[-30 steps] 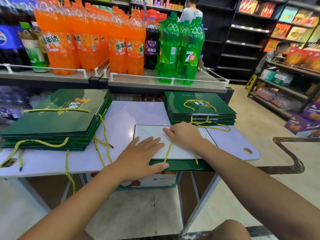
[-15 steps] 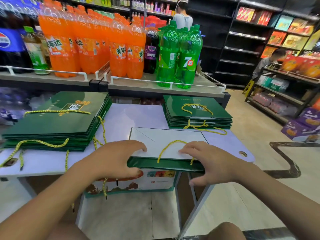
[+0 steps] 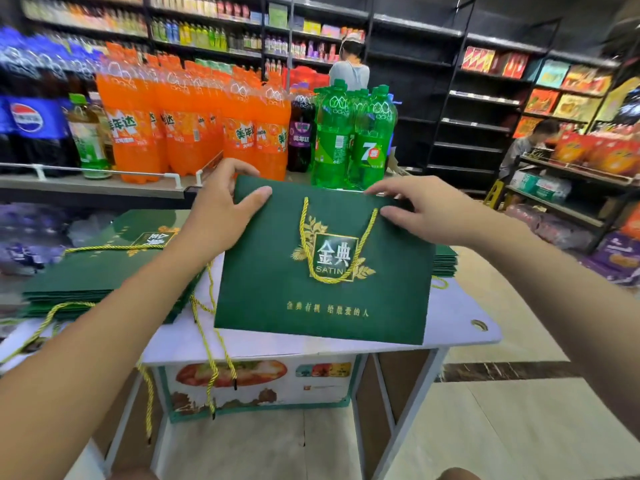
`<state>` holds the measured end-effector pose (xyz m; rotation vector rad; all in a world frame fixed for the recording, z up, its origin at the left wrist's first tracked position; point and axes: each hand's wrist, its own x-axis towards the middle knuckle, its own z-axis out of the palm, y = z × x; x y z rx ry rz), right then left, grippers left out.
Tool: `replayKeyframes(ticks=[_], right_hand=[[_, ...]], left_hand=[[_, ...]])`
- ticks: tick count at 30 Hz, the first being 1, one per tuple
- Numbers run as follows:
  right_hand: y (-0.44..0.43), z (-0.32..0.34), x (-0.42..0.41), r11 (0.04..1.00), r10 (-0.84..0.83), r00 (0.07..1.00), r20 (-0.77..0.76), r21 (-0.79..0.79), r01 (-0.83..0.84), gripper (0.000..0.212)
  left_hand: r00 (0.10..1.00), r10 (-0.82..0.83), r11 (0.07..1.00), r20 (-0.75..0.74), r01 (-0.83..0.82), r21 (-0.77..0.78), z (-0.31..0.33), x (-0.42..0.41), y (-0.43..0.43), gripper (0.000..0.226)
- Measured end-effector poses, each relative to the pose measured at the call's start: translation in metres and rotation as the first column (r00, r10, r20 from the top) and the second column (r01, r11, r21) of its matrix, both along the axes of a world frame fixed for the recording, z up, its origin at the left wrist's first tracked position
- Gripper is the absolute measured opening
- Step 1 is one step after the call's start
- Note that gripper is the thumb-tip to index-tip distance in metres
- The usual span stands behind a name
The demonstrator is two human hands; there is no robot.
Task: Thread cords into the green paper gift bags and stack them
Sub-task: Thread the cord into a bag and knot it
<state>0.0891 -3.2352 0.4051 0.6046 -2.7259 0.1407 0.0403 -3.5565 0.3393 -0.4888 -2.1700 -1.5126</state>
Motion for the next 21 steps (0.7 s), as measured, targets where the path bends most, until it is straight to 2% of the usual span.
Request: replayKeyframes(ticks=[2,6,8,10,11,13,15,18,21], right_hand=[[-0.004,-0.01,-0.021,0.999,-0.039,0.994,0.102,0.028,0.036,0.042],[-0.007,-0.058,-0.048,0.998,-0.07,0.95,0.303,0.021,0.067,0.042],[-0.013,-0.085,-0.055,0.993,-0.111,0.928,0.354,0.015,0.114,0.041],[-0.02,-0.113,-0.062,0.985,-0.17,0.92,0.352,0.02,0.174,0.042],[-0.025,-0.126,-0.064,0.978,-0.204,0.924,0.323,0.031,0.206,0.044],[-0.035,-0.147,-0.056,0.967,-0.242,0.943,0.228,-0.025,0.254,0.049],[-0.041,-0.163,-0.04,0.968,-0.198,0.966,0.167,-0.121,0.219,0.052],[-0.047,-0.182,-0.011,0.98,-0.172,0.956,0.238,-0.053,0.19,0.067],[-0.044,-0.198,-0.001,0.967,-0.249,0.896,0.367,0.042,0.251,0.08]], left_hand=[[0.993,0.042,0.999,0.109,-0.041,-0.006,-0.007,-0.01,0.002,0.024],[0.96,0.17,0.981,0.221,-0.143,-0.133,-0.056,-0.022,0.007,0.028],[0.931,0.204,0.961,0.301,-0.133,-0.242,-0.083,-0.024,0.01,0.031],[0.912,0.261,0.916,0.316,-0.13,-0.38,-0.103,-0.024,0.014,0.042],[0.914,0.296,0.871,0.279,-0.138,-0.472,-0.11,-0.024,0.016,0.051],[0.925,0.356,0.699,0.135,-0.169,-0.695,-0.118,-0.02,0.02,0.067],[0.954,0.297,0.585,0.03,-0.157,-0.796,-0.119,-0.008,0.026,0.067],[0.99,0.124,0.524,0.07,-0.005,-0.852,-0.121,0.019,0.039,0.058],[0.975,0.117,0.428,0.19,0.123,-0.895,-0.137,0.026,0.052,0.058]])
